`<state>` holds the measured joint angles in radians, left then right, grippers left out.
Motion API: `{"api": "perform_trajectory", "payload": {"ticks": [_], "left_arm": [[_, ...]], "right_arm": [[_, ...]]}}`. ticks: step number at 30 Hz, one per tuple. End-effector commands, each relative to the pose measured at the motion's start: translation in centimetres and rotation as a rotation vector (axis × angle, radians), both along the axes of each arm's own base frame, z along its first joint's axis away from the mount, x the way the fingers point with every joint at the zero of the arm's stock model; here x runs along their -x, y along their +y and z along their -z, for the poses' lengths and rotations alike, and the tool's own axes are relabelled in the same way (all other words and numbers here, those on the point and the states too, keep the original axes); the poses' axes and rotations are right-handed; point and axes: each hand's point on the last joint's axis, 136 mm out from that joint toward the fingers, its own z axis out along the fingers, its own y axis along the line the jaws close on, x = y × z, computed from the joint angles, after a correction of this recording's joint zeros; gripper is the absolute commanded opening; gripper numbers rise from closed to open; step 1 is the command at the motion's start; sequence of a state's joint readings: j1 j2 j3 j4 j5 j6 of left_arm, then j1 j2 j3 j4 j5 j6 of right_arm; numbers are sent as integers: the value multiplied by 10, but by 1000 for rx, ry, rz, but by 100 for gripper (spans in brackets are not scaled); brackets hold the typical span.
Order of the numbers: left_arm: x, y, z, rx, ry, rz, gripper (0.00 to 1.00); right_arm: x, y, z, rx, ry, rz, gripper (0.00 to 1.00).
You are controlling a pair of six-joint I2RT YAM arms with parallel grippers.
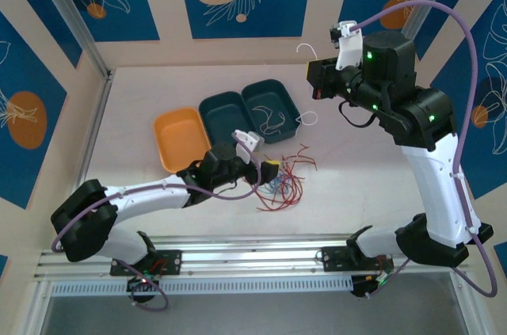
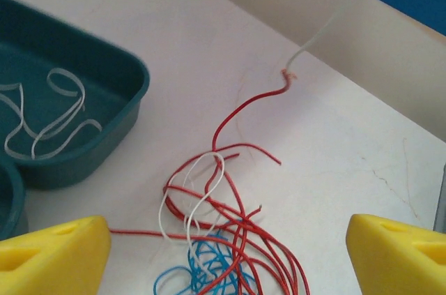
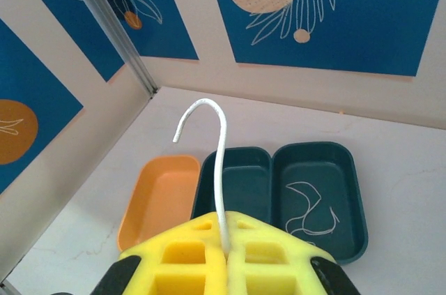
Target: Untangle the cables
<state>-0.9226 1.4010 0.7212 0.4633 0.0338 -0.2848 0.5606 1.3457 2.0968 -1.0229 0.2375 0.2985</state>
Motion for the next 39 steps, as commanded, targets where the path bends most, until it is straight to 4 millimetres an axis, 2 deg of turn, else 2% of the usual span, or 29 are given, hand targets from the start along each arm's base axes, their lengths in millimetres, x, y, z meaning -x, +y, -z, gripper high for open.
{"api": "perform_trajectory", "payload": {"ticks": [1,5,9,14,20,24,29,32,33,35,36,39], "left_arm": [[-8,-16,-35,67,-162,56,85],[-19,-34,-33,41,-203,77,85],[-25,-56,-33,86,-209,121,84],[-38,-70,-25,153,-278,97,80],[-51,-89,-21,204,-325,80,80],[-53,-98,-26,242,-329,84,80],[-69,-94,-28,282,-331,-7,79],[-74,-95,-30,311,-321,-30,73],[-74,-96,-31,319,-316,-32,67],[-76,-97,-31,330,-300,-33,47],[-76,-97,-30,330,-291,-32,41],[-73,-95,-21,311,-268,-26,39]], "right_arm": [[3,7,-5,15,-20,-41,0],[4,11,-10,11,-24,-58,0],[7,15,-15,4,-31,-77,0],[7,14,-25,-10,-50,-65,0],[7,14,-34,-43,-61,-57,0],[6,15,-33,-53,-49,-59,0],[9,16,-36,-71,-46,-68,0],[10,16,-37,-77,-49,-67,0],[11,16,-38,-81,-51,-69,0],[11,15,-38,-78,-53,-66,0],[11,13,-39,-75,-57,-60,0],[8,6,-42,-54,-80,-27,0]]}}
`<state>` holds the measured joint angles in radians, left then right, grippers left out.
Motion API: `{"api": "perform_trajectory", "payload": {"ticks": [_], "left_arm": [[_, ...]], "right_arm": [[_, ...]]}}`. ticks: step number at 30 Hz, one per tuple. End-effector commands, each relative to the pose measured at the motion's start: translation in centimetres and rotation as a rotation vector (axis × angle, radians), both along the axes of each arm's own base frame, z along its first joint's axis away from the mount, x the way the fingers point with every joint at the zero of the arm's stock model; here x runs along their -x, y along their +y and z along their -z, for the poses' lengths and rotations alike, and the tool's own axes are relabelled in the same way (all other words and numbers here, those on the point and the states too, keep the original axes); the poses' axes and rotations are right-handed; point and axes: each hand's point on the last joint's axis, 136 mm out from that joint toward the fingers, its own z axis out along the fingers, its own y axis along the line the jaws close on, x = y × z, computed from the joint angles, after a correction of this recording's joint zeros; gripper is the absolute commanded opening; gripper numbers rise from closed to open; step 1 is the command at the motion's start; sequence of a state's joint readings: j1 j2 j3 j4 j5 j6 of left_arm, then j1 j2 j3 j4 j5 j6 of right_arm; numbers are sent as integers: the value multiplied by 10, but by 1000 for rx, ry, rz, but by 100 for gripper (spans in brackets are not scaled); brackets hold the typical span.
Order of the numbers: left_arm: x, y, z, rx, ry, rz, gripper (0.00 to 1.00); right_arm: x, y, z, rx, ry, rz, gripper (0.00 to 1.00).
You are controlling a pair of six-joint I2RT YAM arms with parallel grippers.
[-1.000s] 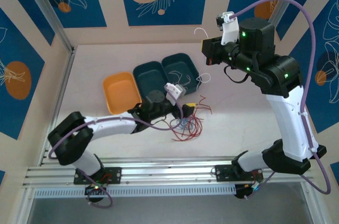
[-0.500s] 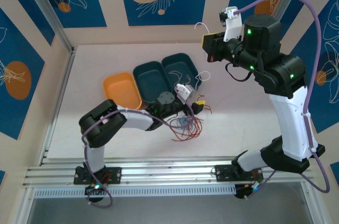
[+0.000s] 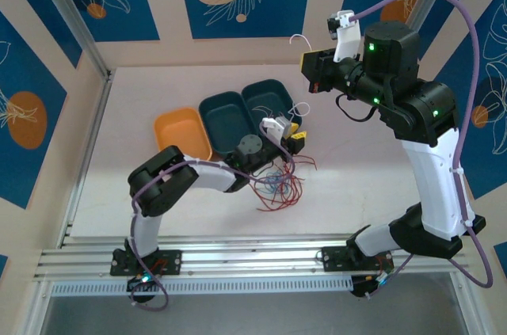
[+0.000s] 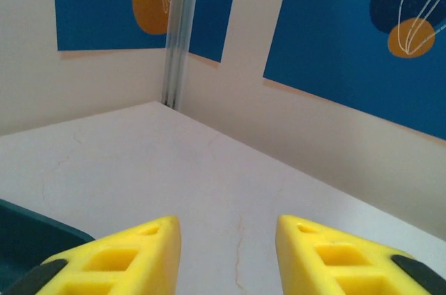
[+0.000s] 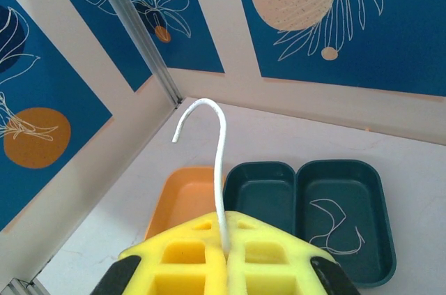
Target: Untangle the cables
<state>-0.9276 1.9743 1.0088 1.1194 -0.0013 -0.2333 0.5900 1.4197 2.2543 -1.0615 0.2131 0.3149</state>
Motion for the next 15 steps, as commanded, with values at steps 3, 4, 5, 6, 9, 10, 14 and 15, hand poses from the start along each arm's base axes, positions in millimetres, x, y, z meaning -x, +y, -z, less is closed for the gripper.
{"api": "perform_trajectory", "payload": {"ticks": [3,4,5,6,9,10,14,15], "left_arm": [[6,3,8,3,26,5,30],[7,5,13,-10,34,4,29],[8,6,16,-16,40,7,27],[9,7,21,-25,51,9,24],[13,9,30,-35,72,21,22],[14,9,34,-40,79,24,22],[15,8,38,-43,91,30,16],[15,8,39,-43,95,30,15]], "right_arm": [[6,-19,-30,-6,-96,55,0],[8,-22,-36,-9,-118,62,0],[9,-25,-41,-11,-138,69,0],[11,-28,-48,-15,-162,74,0],[17,-37,-66,-33,-231,97,0],[18,-39,-72,-39,-254,104,0],[24,-49,-84,-49,-308,134,0],[24,-52,-85,-47,-314,146,0]]}}
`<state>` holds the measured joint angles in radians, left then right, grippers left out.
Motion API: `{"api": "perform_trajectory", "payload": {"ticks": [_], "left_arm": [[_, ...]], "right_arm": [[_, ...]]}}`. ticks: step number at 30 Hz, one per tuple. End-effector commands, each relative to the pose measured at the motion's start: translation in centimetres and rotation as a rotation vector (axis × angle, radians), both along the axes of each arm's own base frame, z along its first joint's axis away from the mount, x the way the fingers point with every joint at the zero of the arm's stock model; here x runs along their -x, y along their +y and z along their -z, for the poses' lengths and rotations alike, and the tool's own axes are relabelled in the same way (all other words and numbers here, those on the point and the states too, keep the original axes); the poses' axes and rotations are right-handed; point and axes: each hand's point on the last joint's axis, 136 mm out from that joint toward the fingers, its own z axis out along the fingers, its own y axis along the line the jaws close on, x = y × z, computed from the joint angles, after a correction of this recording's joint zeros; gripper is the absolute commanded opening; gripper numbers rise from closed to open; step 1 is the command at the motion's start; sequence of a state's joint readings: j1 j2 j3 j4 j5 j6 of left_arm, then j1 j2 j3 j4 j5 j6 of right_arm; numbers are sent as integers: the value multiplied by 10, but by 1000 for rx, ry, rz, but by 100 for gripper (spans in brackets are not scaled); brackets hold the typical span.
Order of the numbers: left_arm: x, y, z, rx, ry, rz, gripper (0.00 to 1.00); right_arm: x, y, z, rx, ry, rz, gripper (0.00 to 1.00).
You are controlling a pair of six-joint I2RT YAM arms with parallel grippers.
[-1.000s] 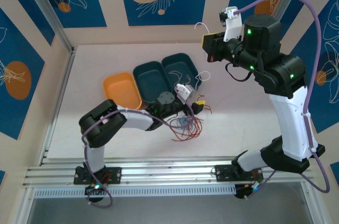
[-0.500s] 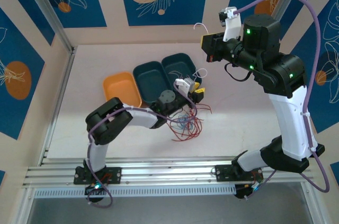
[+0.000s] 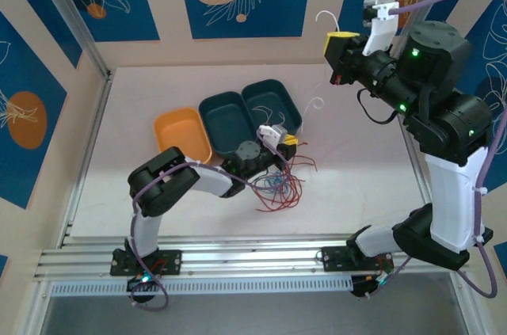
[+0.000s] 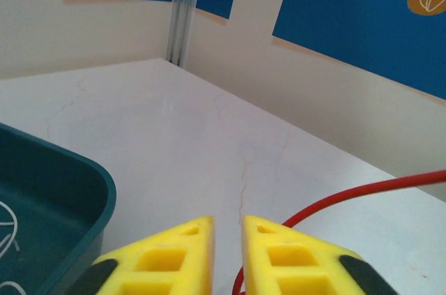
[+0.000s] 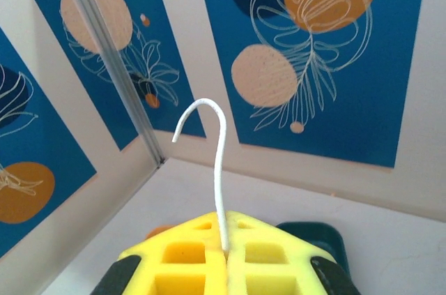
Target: Untangle the cables
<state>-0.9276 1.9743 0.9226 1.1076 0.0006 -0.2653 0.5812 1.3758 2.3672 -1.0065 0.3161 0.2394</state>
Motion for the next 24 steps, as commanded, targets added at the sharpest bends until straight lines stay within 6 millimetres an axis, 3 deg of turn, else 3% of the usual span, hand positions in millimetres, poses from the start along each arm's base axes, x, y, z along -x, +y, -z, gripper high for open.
{"api": "perform_trajectory", "payload": {"ticks": [1,3,5,9,10,15,18,24], "left_arm": [[5,-4,0,16,13,26,15],[5,-5,2,15,16,29,15],[10,-9,-1,22,3,65,24],[19,-14,-15,37,-71,114,64],[20,-14,-21,49,-96,116,69],[19,-21,-43,97,-173,134,76],[13,-28,-45,87,-181,126,83],[-12,-42,-38,55,-170,61,84]], "right_arm": [[4,-16,-21,-12,-86,60,0],[4,-15,-20,-10,-83,56,0],[2,-13,-17,-7,-74,48,0],[-1,-8,-13,-5,-56,36,0],[-1,-7,-13,-9,-54,31,0],[-3,-4,-13,-20,-47,22,0],[-3,-2,-15,-26,-46,14,0],[1,5,-19,-50,-39,-35,0]]}}
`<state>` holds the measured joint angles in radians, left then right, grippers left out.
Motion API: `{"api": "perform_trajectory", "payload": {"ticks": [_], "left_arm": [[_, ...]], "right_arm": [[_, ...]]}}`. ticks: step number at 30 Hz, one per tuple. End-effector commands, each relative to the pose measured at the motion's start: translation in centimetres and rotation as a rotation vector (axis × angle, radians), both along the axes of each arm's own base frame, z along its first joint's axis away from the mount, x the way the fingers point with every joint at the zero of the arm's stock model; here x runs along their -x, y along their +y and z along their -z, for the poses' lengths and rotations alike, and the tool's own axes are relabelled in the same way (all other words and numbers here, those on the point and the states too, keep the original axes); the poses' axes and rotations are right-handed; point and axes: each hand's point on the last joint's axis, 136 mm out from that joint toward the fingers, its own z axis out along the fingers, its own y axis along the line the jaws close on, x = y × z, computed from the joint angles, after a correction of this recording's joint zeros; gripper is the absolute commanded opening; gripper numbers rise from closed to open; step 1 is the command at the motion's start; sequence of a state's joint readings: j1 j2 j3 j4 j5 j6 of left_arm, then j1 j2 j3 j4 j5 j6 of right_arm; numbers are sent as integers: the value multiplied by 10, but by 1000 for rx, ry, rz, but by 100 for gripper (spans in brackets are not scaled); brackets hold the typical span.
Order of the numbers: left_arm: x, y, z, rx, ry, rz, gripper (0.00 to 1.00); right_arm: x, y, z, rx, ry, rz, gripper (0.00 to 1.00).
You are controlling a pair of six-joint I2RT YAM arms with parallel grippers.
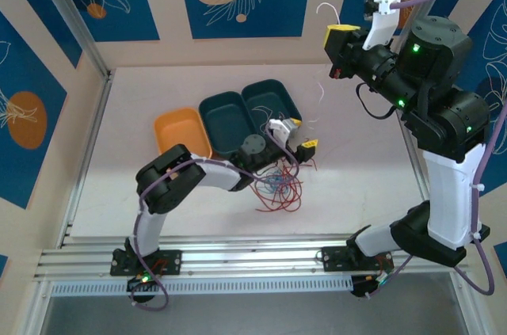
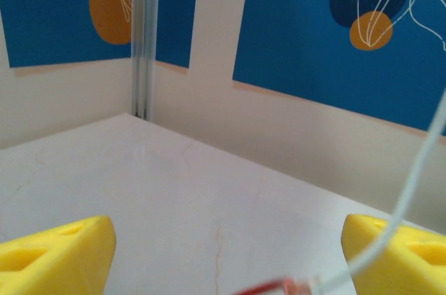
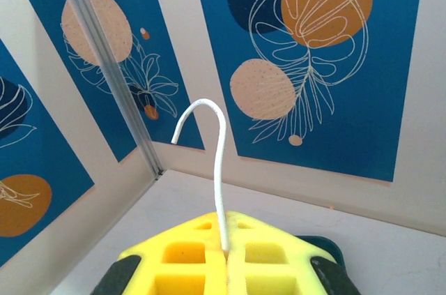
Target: Untangle the cables
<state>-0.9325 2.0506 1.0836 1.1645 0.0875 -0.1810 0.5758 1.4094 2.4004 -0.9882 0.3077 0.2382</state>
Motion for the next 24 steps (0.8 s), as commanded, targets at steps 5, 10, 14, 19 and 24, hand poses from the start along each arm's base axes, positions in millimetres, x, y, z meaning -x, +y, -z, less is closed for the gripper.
{"api": "perform_trajectory", "payload": {"ticks": [5,10,14,19,24], "left_arm": [[-15,-16,6,-6,-2,-32,63],[-16,-15,18,-19,37,-33,22],[-14,-12,27,-27,63,-24,10],[-12,-8,37,-37,84,-27,5],[-10,-8,44,-46,101,-20,2]], "right_arm": [[13,1,-16,-49,-32,-45,0],[15,-5,-22,-50,-53,-29,0],[19,-11,-33,-45,-90,-12,0],[31,-26,-58,-60,-187,25,0],[47,-40,-83,-95,-297,52,0]]}}
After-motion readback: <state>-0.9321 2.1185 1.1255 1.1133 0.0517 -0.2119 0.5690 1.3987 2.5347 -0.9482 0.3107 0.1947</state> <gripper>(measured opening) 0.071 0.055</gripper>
